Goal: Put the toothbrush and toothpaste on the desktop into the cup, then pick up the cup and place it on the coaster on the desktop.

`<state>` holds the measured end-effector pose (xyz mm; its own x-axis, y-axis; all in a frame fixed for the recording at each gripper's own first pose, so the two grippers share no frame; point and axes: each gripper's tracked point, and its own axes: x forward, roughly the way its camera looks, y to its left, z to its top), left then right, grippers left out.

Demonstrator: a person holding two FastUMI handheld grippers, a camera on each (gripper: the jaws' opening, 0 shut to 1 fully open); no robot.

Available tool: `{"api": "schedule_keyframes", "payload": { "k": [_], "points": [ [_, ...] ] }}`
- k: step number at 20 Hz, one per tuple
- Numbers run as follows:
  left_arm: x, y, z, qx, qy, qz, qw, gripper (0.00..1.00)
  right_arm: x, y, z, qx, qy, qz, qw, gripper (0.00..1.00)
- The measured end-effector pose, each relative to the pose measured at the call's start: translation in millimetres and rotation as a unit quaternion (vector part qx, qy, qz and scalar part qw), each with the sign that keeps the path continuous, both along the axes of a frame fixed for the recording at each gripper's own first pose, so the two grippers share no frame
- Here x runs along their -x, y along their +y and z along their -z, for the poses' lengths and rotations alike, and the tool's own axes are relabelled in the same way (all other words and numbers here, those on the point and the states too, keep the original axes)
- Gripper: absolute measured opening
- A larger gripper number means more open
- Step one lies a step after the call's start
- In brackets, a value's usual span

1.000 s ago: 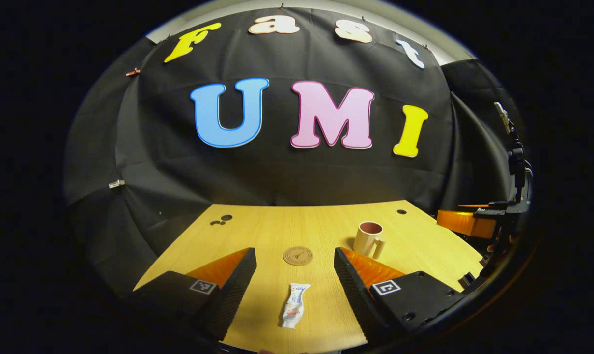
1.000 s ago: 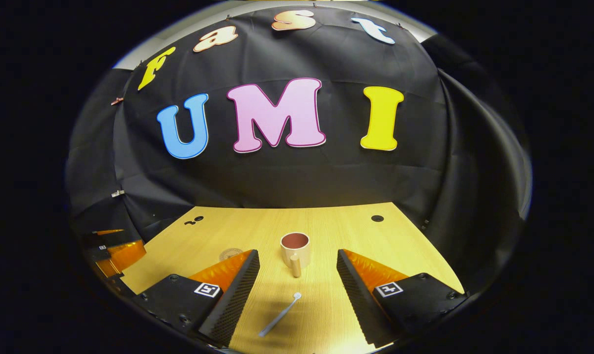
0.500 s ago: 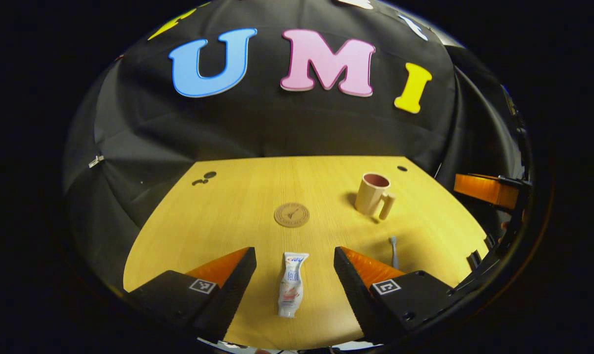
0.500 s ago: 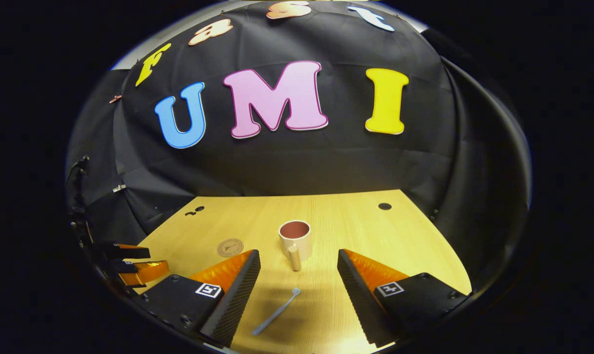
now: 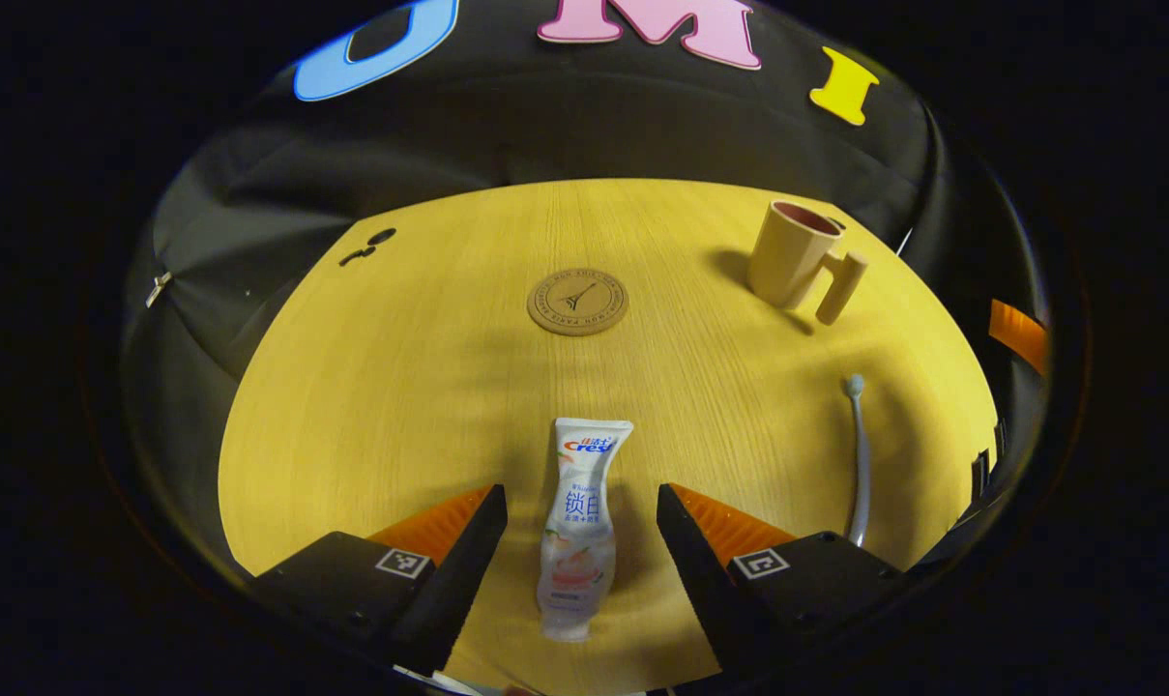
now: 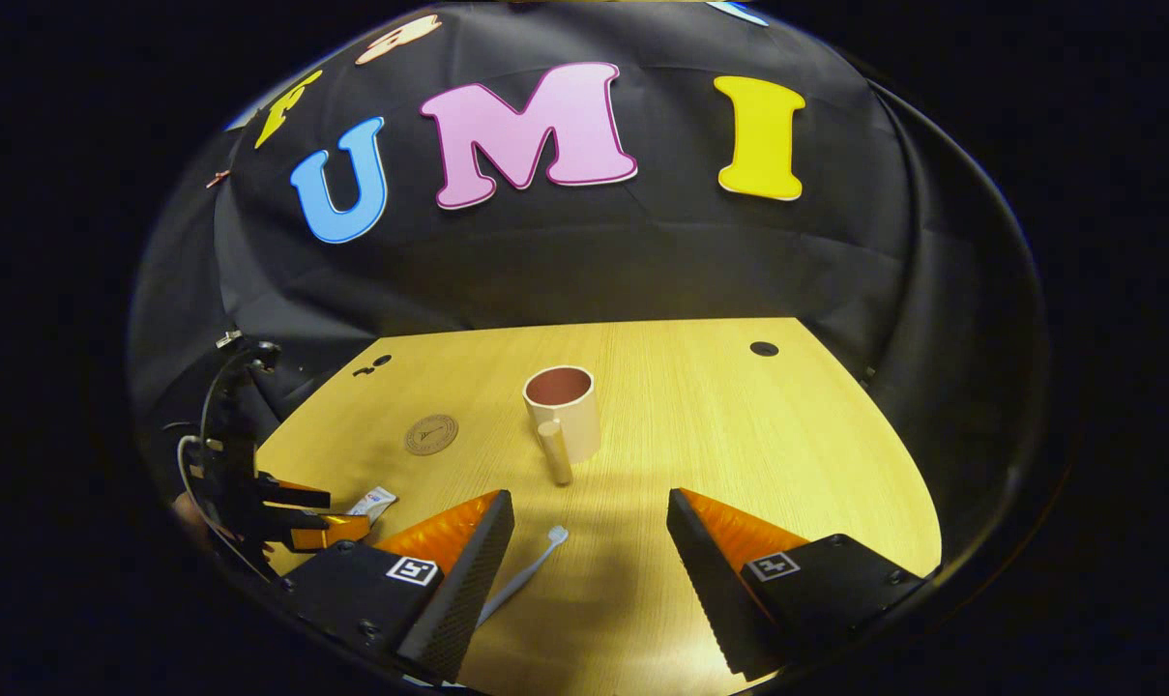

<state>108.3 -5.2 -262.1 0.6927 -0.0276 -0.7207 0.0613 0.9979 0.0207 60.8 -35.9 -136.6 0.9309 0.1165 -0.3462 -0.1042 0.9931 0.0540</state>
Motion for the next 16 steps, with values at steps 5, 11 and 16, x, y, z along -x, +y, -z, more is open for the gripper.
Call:
{"api": "schedule_keyframes", "payload": {
  "k": [5, 11, 16],
  "points": [
    [-9.0, 0.9, 21.5, 0.016, 0.047, -0.013, 0.999, 0.86, 0.3, -1.5, 12.6, -0.005, 0.023, -0.009, 1.000, 0.98],
    [-4.2, 1.3, 23.5, 0.007, 0.103, 0.015, 0.995, 0.49, 6.0, 4.6, 29.9, -0.024, 0.066, -0.011, 0.997, 0.98],
    [-7.2, 0.4, 22.1, 0.007, 0.113, 0.026, 0.993, 0.38, 15.8, 25.1, 57.7, -0.036, 0.134, -0.017, 0.990, 0.98]
  ]
}}
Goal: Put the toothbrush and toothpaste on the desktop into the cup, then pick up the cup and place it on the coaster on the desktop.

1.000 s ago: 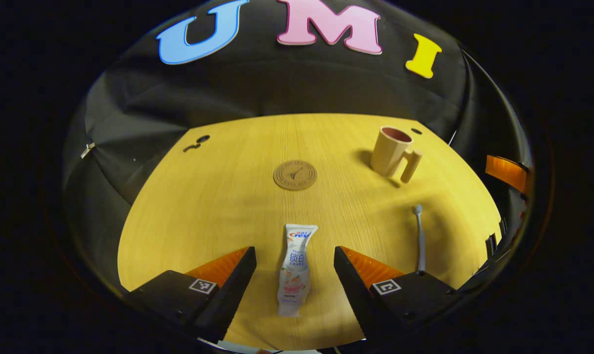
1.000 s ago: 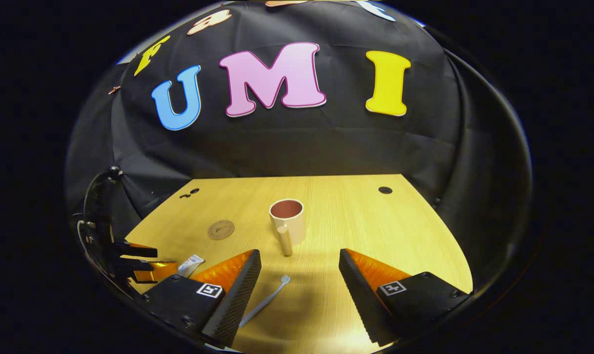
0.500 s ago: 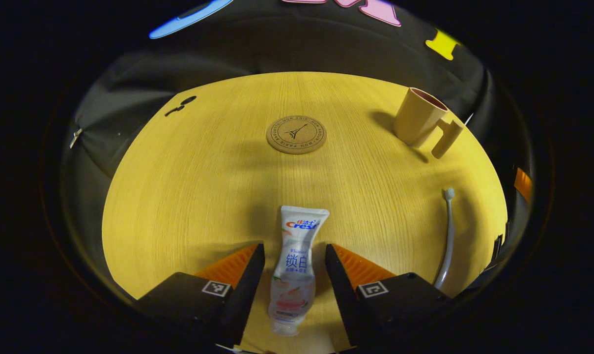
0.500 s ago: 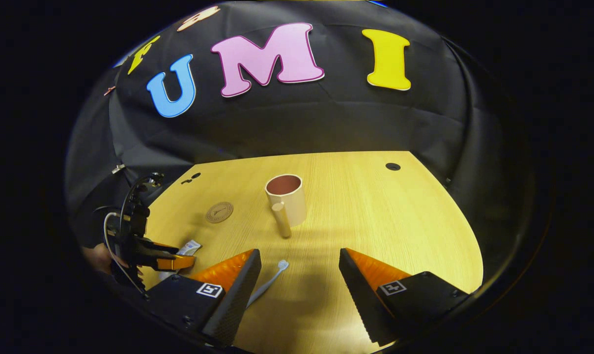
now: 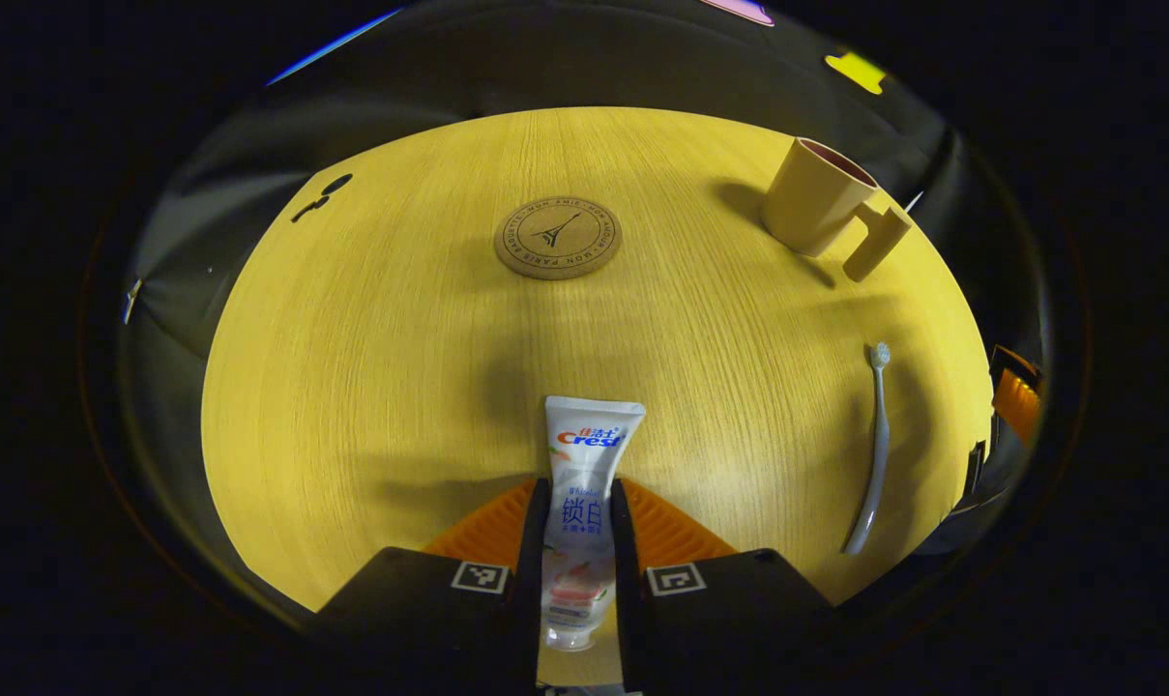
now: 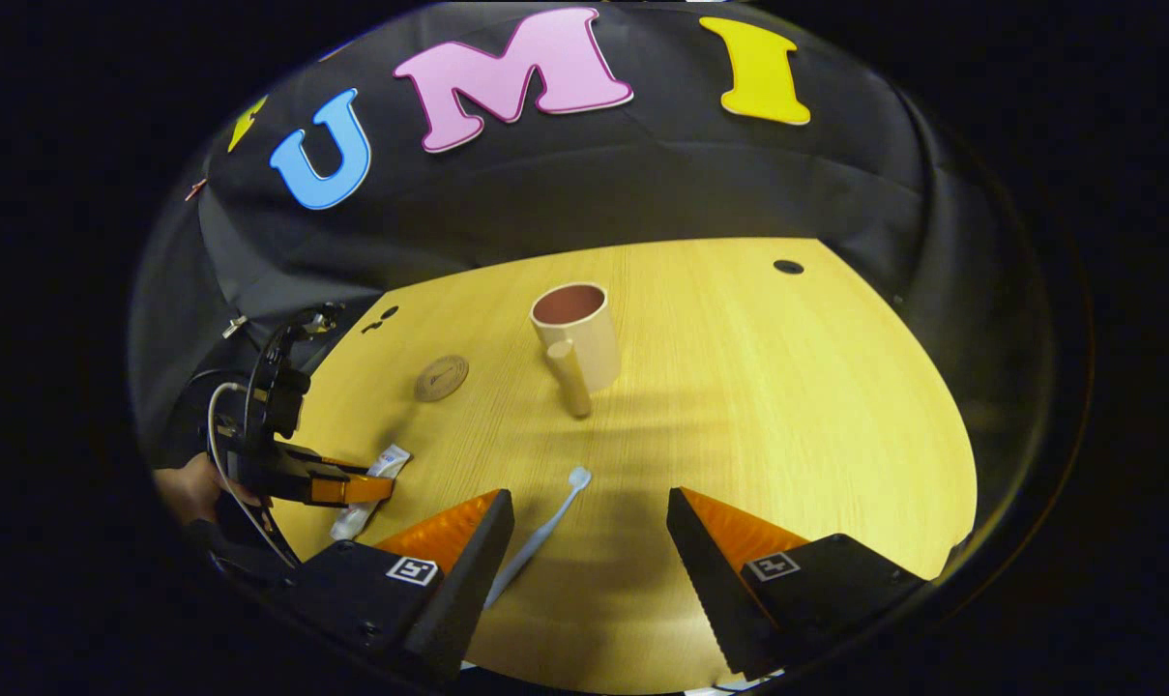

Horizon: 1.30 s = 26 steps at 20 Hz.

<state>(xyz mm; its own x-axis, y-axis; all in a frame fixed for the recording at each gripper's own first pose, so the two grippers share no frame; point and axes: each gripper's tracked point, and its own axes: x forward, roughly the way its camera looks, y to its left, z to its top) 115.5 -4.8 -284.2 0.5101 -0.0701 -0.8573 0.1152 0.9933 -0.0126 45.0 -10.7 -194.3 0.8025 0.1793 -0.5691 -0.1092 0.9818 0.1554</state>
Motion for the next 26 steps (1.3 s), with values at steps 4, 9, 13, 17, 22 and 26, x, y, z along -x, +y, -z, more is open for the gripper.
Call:
{"api": "schedule_keyframes", "payload": {
  "k": [4, 9, 13, 17, 22, 26],
  "points": [
    [-0.8, -1.4, 1.4, 0.009, -0.003, -0.001, 1.000, 0.32, 4.0, 19.8, 23.3, -0.005, 0.065, 0.002, 0.998, 0.98],
    [-1.8, -1.8, 0.7, 0.020, -0.012, -0.006, 1.000, 0.32, -0.4, 33.7, 55.2, 0.029, 0.129, 0.019, 0.991, 0.98],
    [-1.1, -3.1, 0.5, 0.040, -0.022, -0.025, 0.999, 0.32, 4.6, 45.0, 80.7, 0.043, 0.178, 0.040, 0.982, 0.97],
    [-1.0, -2.9, 0.0, 0.047, -0.030, -0.028, 0.998, 0.32, 9.5, 50.8, 91.2, 0.061, 0.190, 0.051, 0.979, 0.90],
    [-0.4, -3.3, 0.0, 0.063, -0.036, -0.029, 0.997, 0.32, 2.0, 46.0, 101.8, 0.090, 0.173, 0.071, 0.978, 0.72],
    [-0.1, -3.0, 0.6, 0.064, -0.036, -0.023, 0.997, 0.32, -2.9, 41.5, 101.1, 0.094, 0.171, 0.089, 0.977, 0.44]
  ]
}}
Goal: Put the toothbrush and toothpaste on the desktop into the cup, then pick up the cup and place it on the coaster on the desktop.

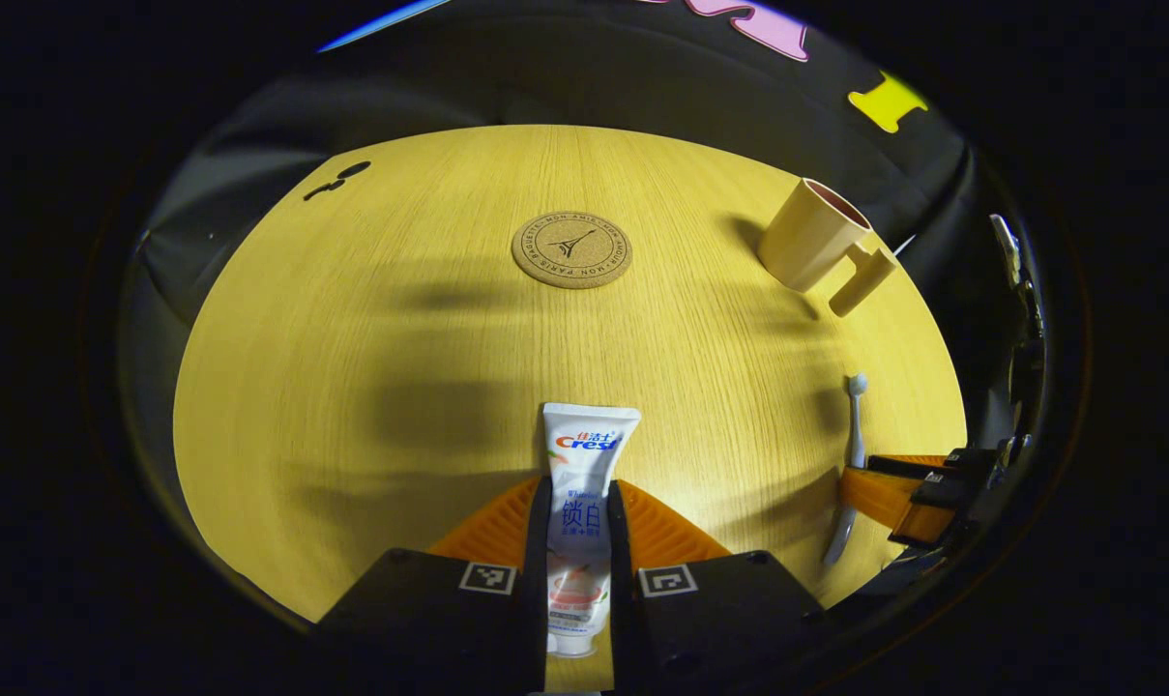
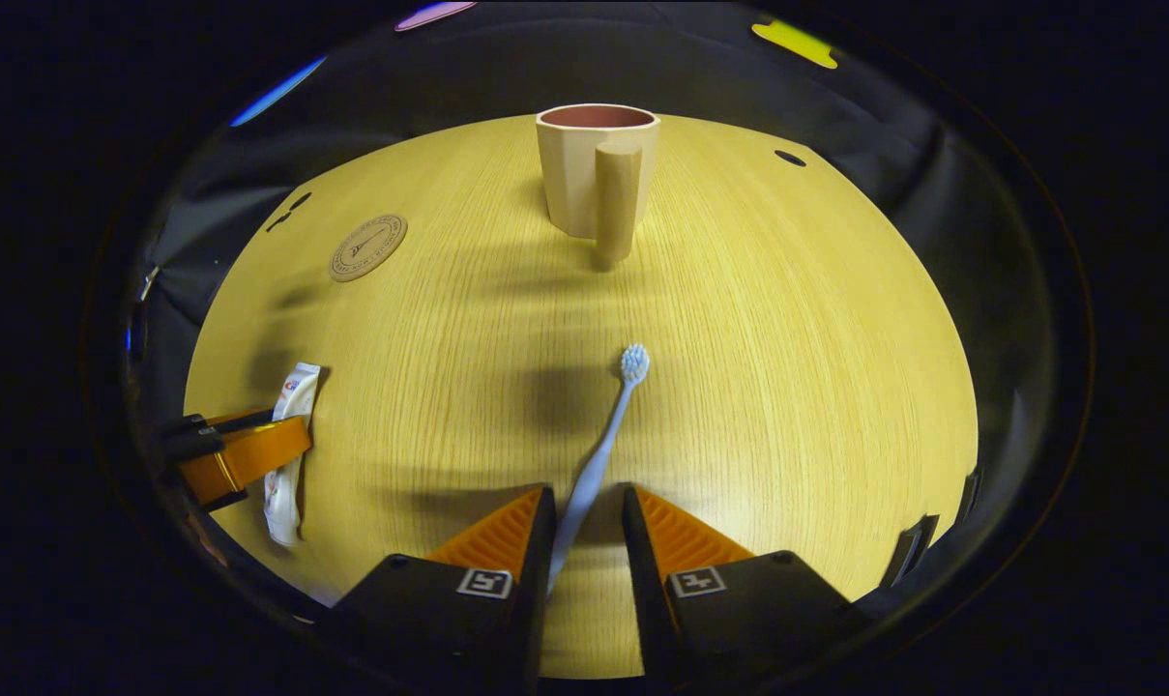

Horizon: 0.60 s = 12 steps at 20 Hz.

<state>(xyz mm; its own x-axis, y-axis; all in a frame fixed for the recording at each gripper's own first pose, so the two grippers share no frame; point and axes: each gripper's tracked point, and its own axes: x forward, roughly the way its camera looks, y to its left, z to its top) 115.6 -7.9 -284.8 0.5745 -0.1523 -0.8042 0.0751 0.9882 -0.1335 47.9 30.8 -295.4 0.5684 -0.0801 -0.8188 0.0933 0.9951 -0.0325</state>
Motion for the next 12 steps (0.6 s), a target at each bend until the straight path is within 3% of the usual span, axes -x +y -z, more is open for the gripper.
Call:
{"api": "schedule_keyframes", "payload": {
  "k": [1, 3, 12],
  "points": [
    [0.0, 0.3, 0.6, -0.002, 0.001, 0.002, 1.000, 0.32, -1.0, 1.8, -0.1, -0.005, 0.004, 0.005, 1.000, 0.24],
    [0.1, 0.3, 1.2, -0.009, 0.000, 0.005, 1.000, 0.32, -4.5, 4.2, 0.2, -0.013, 0.007, 0.006, 1.000, 0.12],
    [0.4, 0.1, 1.1, -0.017, -0.005, -0.001, 1.000, 0.32, -3.6, 5.3, -0.8, -0.041, 0.001, -0.071, 0.997, 0.06]
  ]
}}
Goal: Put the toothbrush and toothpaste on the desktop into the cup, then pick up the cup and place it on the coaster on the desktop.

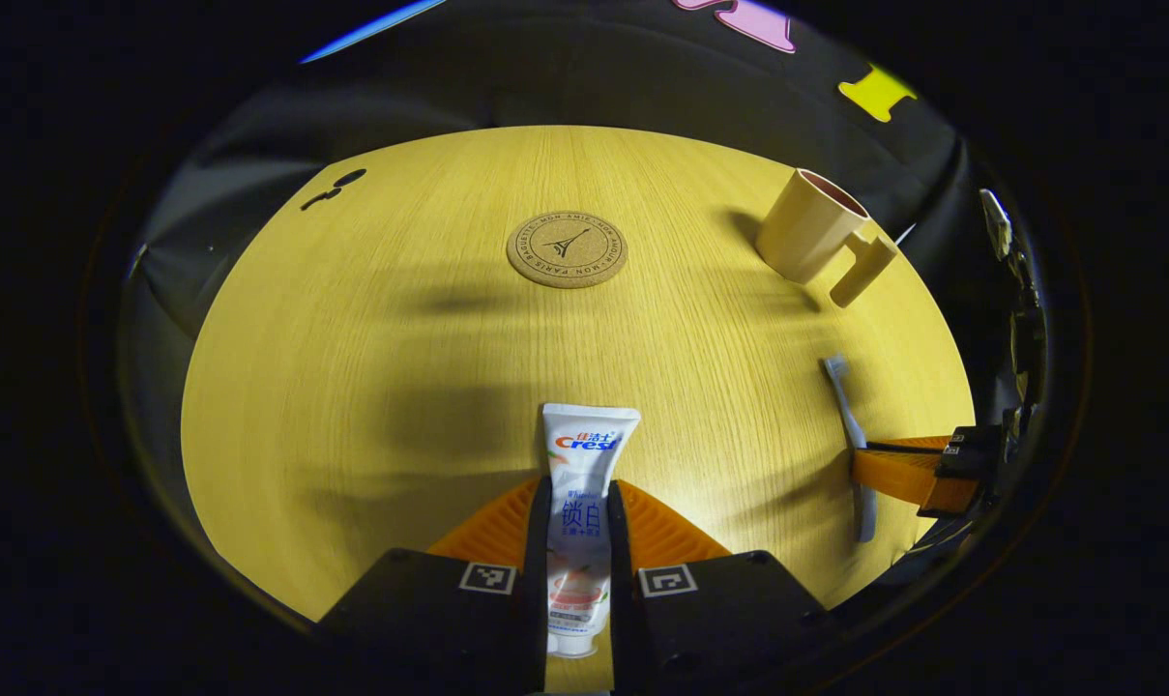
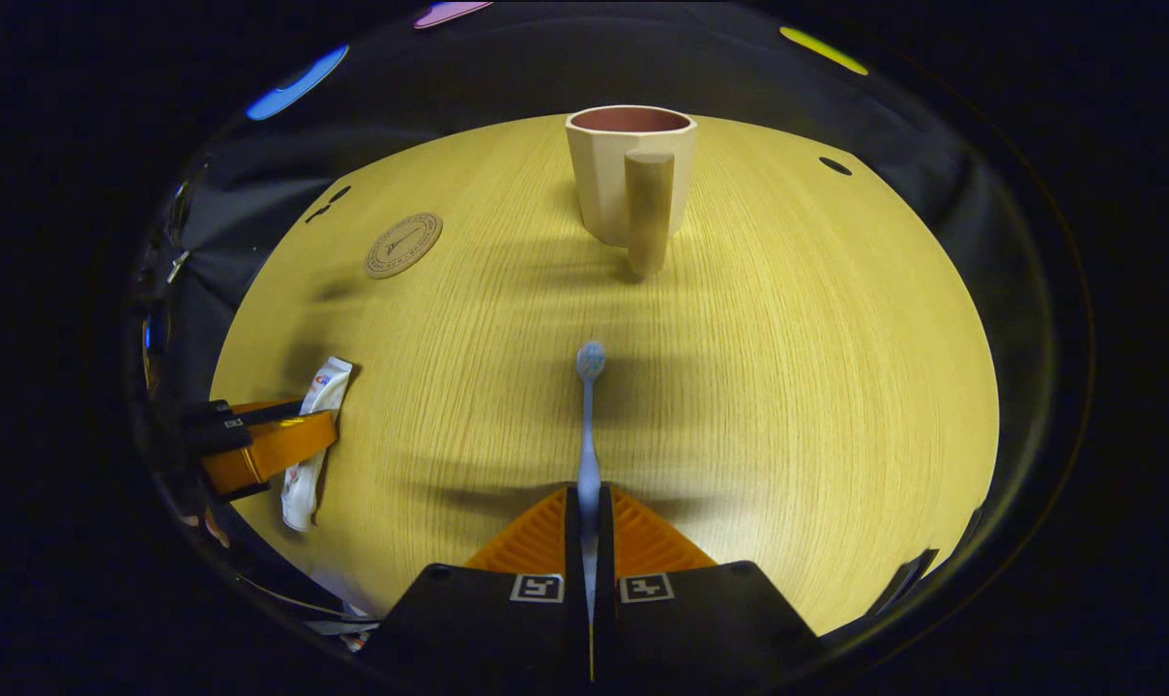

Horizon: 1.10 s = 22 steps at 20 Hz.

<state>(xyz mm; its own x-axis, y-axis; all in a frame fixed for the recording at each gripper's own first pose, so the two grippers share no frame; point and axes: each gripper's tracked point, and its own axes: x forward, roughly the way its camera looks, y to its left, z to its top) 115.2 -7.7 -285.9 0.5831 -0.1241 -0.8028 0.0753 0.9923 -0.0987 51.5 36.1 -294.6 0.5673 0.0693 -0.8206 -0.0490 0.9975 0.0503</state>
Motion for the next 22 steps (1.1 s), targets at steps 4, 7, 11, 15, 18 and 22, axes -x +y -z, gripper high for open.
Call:
{"api": "schedule_keyframes", "payload": {
  "k": [4, 7, 11, 15, 18, 22],
  "points": [
    [6.9, -0.5, 1.1, 0.002, -0.004, -0.003, 1.000, 0.31, -1.4, -13.0, -7.4, -0.001, -0.022, -0.015, 1.000, 0.06],
    [12.1, 2.4, -2.2, 0.016, -0.012, -0.032, 0.999, 0.31, -11.4, -18.0, -21.1, -0.021, -0.047, -0.013, 0.999, 0.06],
    [19.0, 0.9, -12.9, 0.034, -0.026, -0.045, 0.998, 0.29, -17.4, -26.7, -44.6, -0.039, -0.079, -0.016, 0.996, 0.06],
    [20.3, -7.3, -36.9, 0.057, -0.059, -0.054, 0.995, 0.27, -14.7, -35.5, -65.8, -0.046, -0.102, -0.021, 0.993, 0.06],
    [16.2, -18.0, -71.9, 0.081, -0.110, -0.051, 0.989, 0.28, -14.4, -42.6, -79.8, -0.065, -0.116, -0.014, 0.991, 0.06],
    [-6.0, -45.4, -144.9, 0.088, -0.202, -0.019, 0.975, 0.27, -19.8, -63.1, -103.7, -0.078, -0.149, 0.002, 0.986, 0.06]
  ]
}}
